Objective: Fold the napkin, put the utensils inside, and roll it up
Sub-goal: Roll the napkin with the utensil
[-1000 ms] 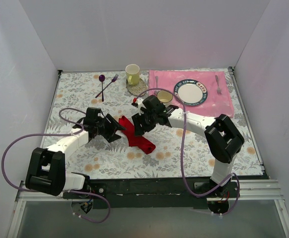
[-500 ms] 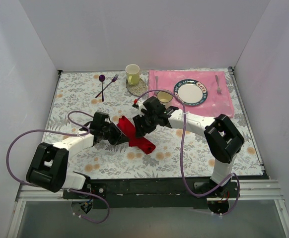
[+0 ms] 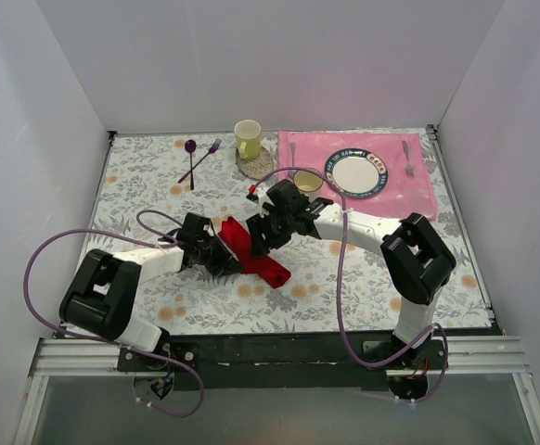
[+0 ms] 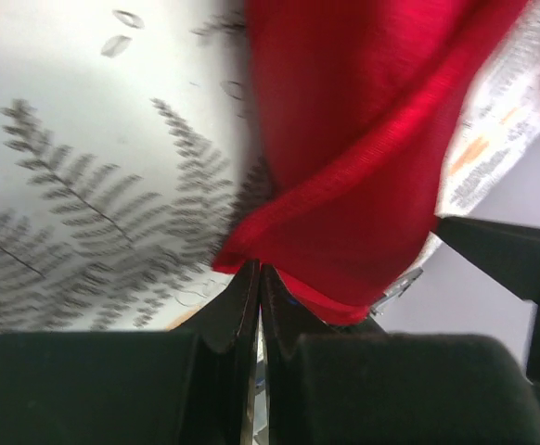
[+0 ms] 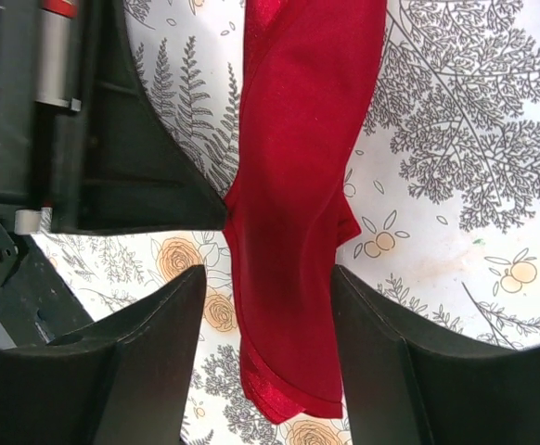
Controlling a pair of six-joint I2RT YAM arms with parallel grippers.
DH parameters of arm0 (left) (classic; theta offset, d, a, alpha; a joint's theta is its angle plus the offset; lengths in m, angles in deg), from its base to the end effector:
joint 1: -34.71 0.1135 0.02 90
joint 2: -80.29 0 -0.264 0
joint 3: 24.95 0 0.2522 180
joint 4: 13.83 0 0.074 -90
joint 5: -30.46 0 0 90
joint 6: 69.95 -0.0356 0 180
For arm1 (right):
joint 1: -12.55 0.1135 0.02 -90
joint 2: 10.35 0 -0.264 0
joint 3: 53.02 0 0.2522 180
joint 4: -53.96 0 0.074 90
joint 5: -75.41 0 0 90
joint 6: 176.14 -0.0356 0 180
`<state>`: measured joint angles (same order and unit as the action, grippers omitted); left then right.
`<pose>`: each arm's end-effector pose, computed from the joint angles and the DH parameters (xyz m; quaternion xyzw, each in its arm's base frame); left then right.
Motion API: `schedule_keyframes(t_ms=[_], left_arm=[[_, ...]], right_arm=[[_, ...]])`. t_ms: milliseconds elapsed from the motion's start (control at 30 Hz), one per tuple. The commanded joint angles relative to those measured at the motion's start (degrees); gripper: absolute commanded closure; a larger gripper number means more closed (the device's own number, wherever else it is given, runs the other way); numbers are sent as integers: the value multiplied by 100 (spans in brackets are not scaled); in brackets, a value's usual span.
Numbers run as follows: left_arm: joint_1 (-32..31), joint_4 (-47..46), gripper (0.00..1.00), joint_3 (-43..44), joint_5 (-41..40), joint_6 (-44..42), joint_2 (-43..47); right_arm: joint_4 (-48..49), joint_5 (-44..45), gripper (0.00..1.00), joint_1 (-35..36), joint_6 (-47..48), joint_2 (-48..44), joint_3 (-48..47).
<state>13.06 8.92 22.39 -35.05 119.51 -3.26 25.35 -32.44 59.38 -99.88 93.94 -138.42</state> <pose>0.2257 -0.1055 0.1357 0.5472 -0.7684 0.3282 0.0494 0.2634 0.2968 0.2081 -0.3161 0.8666 0.3054 0.2363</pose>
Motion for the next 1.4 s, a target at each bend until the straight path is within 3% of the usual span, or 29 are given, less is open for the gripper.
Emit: schedule_keyframes(t_ms=[0, 167, 433, 700, 1367], left_arm=[[-85, 208, 100, -45, -234, -50, -320], [-111, 524, 100, -238, -629, -93, -136], [-147, 902, 100, -405, -621, -102, 31], [-147, 1078, 100, -361, -568, -181, 40], [-138, 1157, 100, -194, -753, -278, -39]], right_arm=[[167, -166, 34, -33, -6, 30, -316], [79, -123, 30, -33, 126, 109, -404], [-132, 53, 27, 150, 442, 285, -430], [-387, 975, 22, 599, 793, 373, -641], [-976, 3453, 20, 1504, 1163, 944, -914]])
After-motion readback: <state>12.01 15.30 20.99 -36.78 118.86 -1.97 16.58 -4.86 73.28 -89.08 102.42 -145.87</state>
